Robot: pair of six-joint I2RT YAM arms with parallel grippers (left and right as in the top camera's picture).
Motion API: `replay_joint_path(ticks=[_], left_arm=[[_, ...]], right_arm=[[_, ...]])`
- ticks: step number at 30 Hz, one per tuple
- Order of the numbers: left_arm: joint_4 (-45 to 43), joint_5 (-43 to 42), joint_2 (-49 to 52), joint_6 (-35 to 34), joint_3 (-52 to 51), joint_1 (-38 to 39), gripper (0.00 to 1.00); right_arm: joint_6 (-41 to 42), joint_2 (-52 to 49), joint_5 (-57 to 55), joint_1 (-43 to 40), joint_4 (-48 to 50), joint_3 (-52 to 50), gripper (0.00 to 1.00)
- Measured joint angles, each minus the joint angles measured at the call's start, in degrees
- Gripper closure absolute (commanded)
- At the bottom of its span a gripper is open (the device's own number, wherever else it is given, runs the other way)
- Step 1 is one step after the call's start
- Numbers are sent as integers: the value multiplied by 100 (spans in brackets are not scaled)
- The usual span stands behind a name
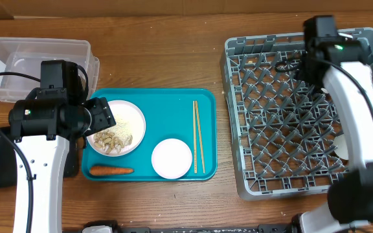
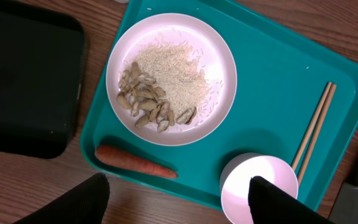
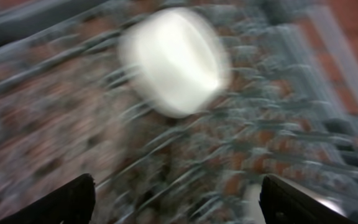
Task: Sort waste into correct bins and load items into the dishwasher
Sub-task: 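Carry the bowl into the rack's far right corner and release it, then grasp the pink bowl on the tray with the right gripper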
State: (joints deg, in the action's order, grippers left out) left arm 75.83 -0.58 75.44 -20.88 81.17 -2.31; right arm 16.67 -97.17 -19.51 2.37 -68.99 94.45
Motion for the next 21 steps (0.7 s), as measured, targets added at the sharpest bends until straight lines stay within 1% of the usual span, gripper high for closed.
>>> replay_joint_path(ticks=[3, 5, 9, 10, 13, 16, 21], left_arm=[[0, 0, 0, 0, 0, 0, 25], [2, 0, 0, 0, -2, 0, 24], [0, 0, 0, 0, -2, 0, 23], [0, 0, 0, 0, 0, 0, 23], [0, 0, 0, -2, 0, 0, 22], [2, 0, 0, -2, 0, 0, 22], [17, 0, 0, -2, -2, 0, 22]], right_arm=[[-601, 289, 1646, 181, -192, 28, 13], [-892, 308, 2557, 463, -374, 26, 13], [-1211, 267, 3545, 1311, -483, -166, 14], [-1233, 267, 3617, 1414, -479, -208, 14], [-1294, 267, 3884, 2079, -295, -525, 16], [-1145, 264, 3952, 2695, 74, -957, 18], [-667, 260, 3893, 3348, 837, -1790, 27]])
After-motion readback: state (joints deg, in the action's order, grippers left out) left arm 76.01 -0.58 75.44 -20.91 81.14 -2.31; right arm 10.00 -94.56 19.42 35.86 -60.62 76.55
